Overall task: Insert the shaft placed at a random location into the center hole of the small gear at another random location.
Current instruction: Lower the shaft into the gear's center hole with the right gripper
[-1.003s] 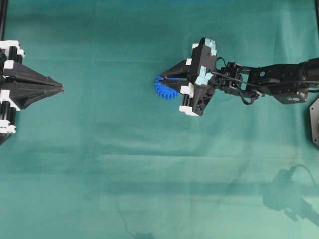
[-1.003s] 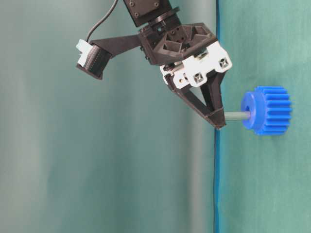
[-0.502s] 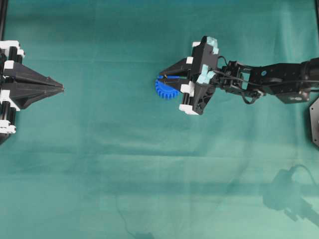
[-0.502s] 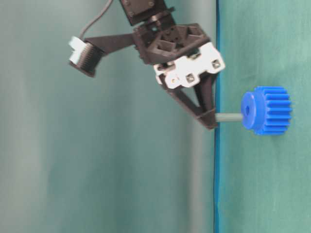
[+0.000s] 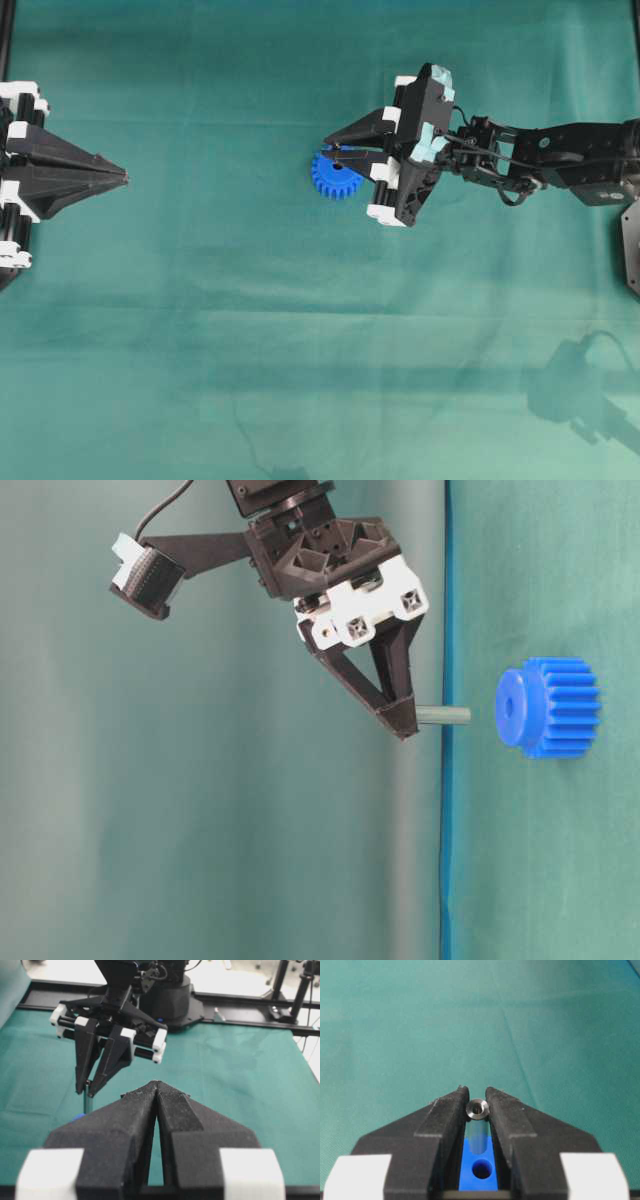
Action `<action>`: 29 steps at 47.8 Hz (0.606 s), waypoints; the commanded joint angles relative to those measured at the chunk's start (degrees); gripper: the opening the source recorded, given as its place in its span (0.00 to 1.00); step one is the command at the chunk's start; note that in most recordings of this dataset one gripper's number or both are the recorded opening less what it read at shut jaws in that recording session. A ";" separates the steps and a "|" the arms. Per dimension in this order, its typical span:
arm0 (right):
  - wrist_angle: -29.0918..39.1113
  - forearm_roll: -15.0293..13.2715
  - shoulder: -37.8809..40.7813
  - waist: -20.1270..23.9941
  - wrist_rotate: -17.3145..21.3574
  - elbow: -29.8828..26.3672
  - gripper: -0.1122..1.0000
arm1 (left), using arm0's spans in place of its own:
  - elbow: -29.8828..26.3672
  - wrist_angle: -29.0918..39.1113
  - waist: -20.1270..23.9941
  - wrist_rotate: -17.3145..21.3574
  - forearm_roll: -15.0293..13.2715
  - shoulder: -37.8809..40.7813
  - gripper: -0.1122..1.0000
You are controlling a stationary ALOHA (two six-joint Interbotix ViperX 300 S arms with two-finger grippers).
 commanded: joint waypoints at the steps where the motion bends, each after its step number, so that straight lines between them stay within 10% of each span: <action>1: -0.53 0.00 -1.05 -0.18 -0.09 -0.44 0.23 | -0.62 -0.35 0.00 -0.09 -0.09 0.09 0.10; 29: -2.90 1.76 5.10 -0.35 -0.09 -0.62 0.23 | -0.53 -0.35 0.00 -0.18 0.00 0.26 0.10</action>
